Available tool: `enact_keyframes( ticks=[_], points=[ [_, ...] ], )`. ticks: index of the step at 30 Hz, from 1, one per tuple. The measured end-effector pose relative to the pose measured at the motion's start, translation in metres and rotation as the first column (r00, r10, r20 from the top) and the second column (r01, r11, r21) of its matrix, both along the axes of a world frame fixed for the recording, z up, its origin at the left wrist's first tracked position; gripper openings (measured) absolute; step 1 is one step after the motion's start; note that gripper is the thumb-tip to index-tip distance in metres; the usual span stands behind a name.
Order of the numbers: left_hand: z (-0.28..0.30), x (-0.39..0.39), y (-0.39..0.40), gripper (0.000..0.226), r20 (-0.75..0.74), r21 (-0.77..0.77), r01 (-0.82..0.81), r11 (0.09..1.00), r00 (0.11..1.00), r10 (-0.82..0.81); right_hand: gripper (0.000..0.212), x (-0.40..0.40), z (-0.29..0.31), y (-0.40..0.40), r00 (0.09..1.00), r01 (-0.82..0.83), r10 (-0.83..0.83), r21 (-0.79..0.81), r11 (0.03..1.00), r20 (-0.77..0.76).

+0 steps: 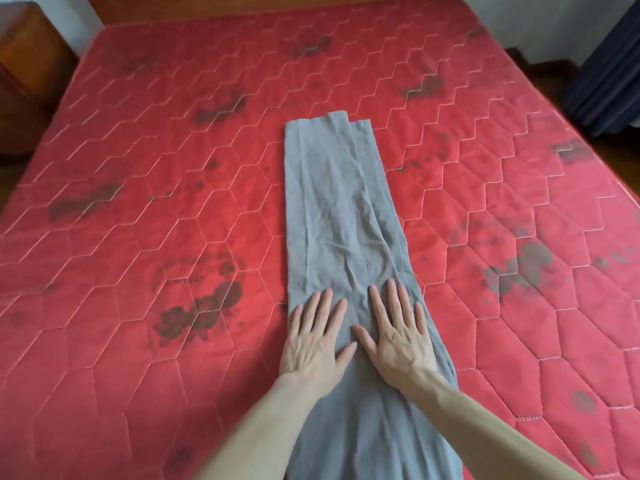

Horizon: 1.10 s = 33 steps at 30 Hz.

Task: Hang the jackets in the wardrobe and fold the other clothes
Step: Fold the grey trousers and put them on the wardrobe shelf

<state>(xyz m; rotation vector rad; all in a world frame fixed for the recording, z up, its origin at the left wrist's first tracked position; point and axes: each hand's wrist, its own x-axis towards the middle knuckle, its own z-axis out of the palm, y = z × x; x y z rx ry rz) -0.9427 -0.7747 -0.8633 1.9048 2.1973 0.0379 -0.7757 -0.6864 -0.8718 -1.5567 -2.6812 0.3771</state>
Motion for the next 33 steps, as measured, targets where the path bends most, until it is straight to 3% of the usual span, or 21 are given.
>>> enact_keyframes(
  ticks=[5, 10, 12, 16, 26, 29, 33],
  points=[
    [-0.011, -0.029, 0.066, 0.081, -0.032, 0.05, -0.013, 0.999, 0.999, 0.015, 0.075, -0.043, -0.005, 0.057, 0.994, 0.076, -0.072, 0.046, 0.996, -0.082],
    [-0.014, -0.066, 0.111, 0.095, -0.041, 0.062, 0.089, 0.994, 0.995, -0.086, 0.059, -0.049, -0.006, 0.074, 0.985, 0.104, -0.089, 0.098, 0.99, -0.148],
    [-0.015, -0.076, 0.122, 0.089, -0.014, 0.094, 0.113, 0.989, 0.994, -0.113, 0.058, -0.048, -0.006, 0.074, 0.981, 0.113, -0.095, 0.102, 0.988, -0.169],
    [-0.021, -0.103, 0.15, 0.077, 0.0, 0.137, 0.057, 0.989, 0.998, -0.058, 0.06, -0.05, -0.006, 0.075, 0.983, 0.105, -0.085, 0.116, 0.988, -0.162],
    [-0.018, -0.11, 0.204, 0.076, 0.014, 0.207, -0.079, 0.975, 0.997, 0.078, 0.062, -0.066, -0.006, 0.107, 0.982, 0.103, -0.068, 0.202, 0.974, -0.174],
    [-0.018, -0.113, 0.202, 0.074, 0.065, 0.245, -0.075, 0.967, 0.996, 0.061, 0.062, -0.111, 0.004, 0.164, 0.943, 0.261, -0.225, 0.122, 0.958, -0.245],
    [-0.021, -0.115, 0.204, 0.07, 0.116, 0.274, -0.089, 0.958, 0.992, 0.059, 0.062, -0.19, 0.019, 0.255, 0.804, 0.39, -0.473, -0.28, 0.877, -0.36]
  ],
)
